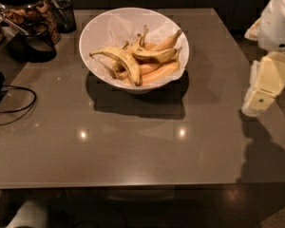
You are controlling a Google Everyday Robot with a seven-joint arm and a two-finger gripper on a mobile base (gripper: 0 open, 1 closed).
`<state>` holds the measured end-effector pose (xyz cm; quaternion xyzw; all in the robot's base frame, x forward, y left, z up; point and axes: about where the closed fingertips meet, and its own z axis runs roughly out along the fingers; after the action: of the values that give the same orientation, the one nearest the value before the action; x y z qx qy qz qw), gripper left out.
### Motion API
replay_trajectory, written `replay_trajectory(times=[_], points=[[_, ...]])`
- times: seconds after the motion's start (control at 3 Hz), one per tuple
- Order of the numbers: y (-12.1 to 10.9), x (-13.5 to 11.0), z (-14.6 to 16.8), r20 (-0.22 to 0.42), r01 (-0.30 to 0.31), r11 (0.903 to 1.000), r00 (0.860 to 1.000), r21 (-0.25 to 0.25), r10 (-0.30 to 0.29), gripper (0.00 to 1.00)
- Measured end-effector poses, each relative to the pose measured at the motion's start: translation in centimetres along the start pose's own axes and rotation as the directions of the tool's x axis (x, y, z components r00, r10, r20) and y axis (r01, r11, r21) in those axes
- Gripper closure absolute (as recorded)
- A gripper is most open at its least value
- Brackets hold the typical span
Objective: Pick banana from white bowl
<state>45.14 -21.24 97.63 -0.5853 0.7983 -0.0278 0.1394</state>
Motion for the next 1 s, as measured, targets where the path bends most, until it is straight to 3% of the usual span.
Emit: replay_trajectory(times=[0.33, 0.67, 1.0], points=[[-2.0, -1.7, 0.3, -0.041, -0.05, 0.9983, 0.998, -0.031, 0.048, 0.0], [-4.2, -3.6, 0.6, -0.057, -0.058, 0.998, 0.997, -0.023, 0.057, 0.0], [-5.2, -5.7, 1.0, -0.035, -0.019, 0.9993, 0.999, -0.032, 0.018, 0.0]])
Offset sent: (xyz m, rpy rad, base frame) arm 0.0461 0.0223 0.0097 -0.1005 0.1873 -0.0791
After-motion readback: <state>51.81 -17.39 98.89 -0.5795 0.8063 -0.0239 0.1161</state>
